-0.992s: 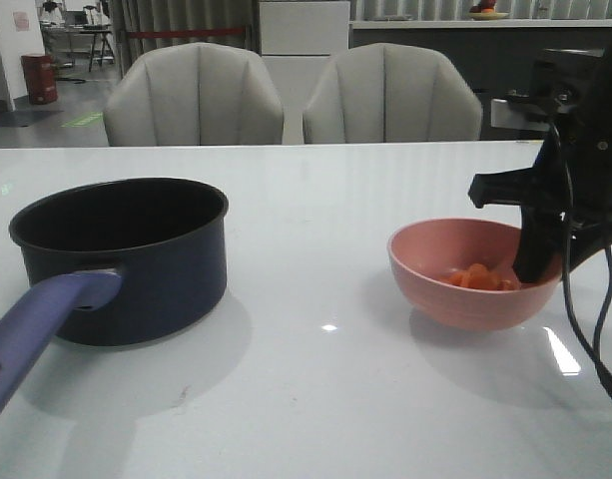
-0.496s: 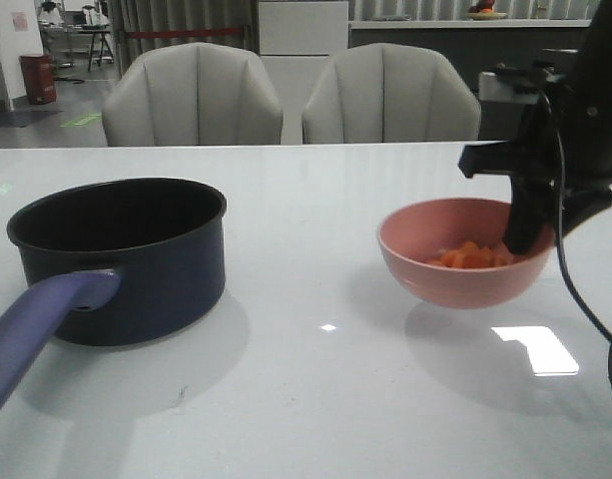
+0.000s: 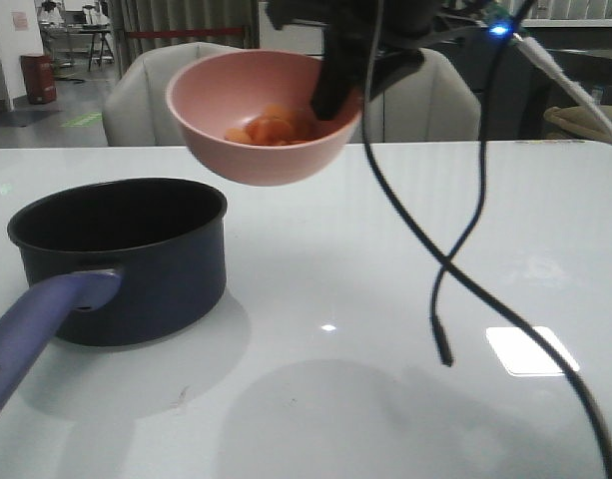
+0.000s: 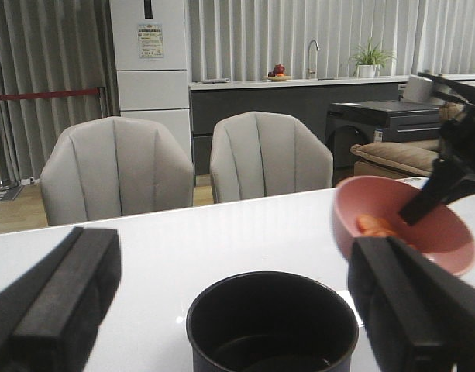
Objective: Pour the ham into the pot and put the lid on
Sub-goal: 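Lift the pink bowl and carry it over the saucepan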
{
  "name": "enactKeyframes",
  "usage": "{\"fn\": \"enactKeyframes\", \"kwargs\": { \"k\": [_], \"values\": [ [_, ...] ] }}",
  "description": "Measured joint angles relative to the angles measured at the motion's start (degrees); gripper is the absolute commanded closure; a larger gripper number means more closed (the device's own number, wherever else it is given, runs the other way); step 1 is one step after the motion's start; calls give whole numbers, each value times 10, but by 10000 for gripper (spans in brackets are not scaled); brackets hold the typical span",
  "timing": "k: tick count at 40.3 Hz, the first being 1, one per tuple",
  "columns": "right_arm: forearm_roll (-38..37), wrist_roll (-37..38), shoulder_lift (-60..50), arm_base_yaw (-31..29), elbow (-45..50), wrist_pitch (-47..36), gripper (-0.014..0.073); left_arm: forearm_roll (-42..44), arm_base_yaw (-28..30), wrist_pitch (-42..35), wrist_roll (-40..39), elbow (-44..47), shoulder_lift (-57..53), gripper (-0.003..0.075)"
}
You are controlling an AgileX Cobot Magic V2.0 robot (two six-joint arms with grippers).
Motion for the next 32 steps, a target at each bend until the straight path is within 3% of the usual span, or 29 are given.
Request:
{"fn": "enactKeyframes", "kwargs": {
  "k": [15, 26, 32],
  "values": [
    [-11, -6, 58, 57, -7, -212, 461, 0, 0, 0, 0, 0, 0, 95],
    [-107, -12, 65, 78, 47, -462, 461, 0, 0, 0, 0, 0, 0, 95],
    [-121, -31, 71, 79, 102, -592, 461, 0, 0, 0, 0, 0, 0, 95]
  ]
}}
